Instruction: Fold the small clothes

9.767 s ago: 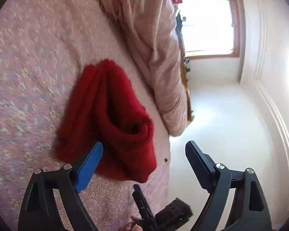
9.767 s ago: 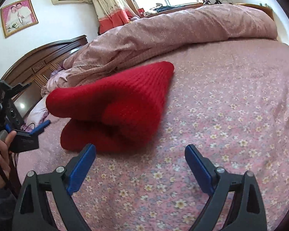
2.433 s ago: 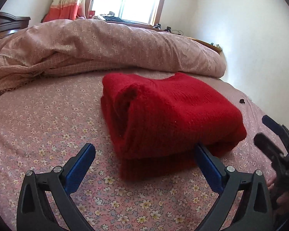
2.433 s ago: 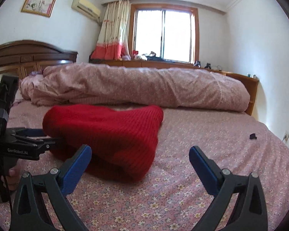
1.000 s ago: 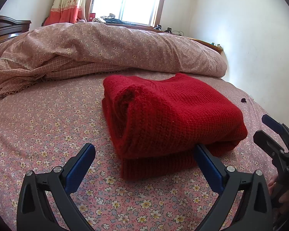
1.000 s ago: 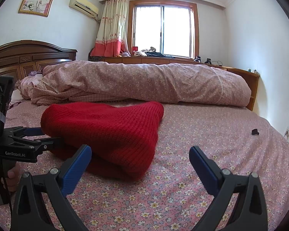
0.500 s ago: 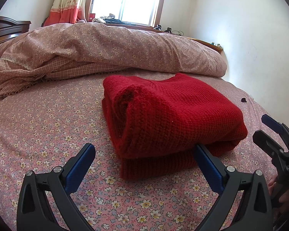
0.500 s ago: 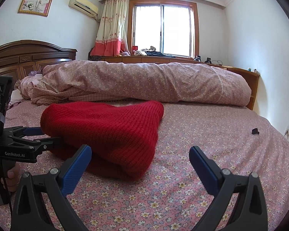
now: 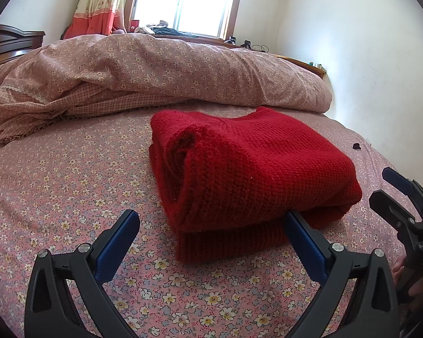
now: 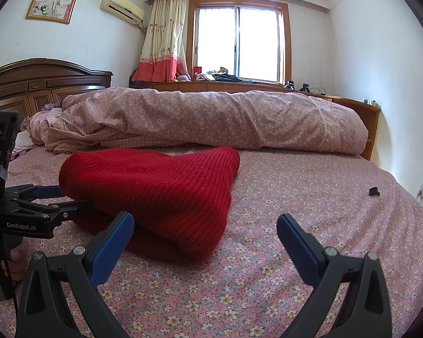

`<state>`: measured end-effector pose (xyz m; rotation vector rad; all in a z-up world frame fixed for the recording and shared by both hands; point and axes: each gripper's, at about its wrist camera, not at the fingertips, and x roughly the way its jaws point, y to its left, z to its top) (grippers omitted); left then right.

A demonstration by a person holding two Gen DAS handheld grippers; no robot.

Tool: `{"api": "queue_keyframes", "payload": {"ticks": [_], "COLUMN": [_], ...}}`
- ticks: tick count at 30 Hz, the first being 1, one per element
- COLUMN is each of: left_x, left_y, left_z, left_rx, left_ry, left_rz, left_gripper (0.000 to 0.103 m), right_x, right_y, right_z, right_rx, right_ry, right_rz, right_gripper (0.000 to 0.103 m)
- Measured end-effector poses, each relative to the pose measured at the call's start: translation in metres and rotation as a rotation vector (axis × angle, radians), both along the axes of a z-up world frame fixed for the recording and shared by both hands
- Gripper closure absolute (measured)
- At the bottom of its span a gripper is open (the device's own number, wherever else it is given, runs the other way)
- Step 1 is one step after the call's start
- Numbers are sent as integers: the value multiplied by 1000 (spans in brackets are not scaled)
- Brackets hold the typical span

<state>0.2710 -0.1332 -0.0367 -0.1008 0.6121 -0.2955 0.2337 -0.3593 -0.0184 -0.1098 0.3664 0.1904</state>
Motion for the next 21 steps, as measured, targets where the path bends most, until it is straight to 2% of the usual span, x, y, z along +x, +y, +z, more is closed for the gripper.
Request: {"api": "queue_keyframes", "payload": {"ticks": [7, 21], "left_x": [-1, 0], "left_y": [-6, -1], "left_z": [0, -1], "left_rx": [30, 23], "left_ry": [-15, -13], "left_rz": [-11, -12], "left_gripper": [5, 5], "right_x": [0, 1], "right_y": [0, 0], "right_z": [0, -2], "right_rx": [-1, 0], "right_ry": [1, 4], "right_rz": [0, 0], "right_gripper": [0, 0]}}
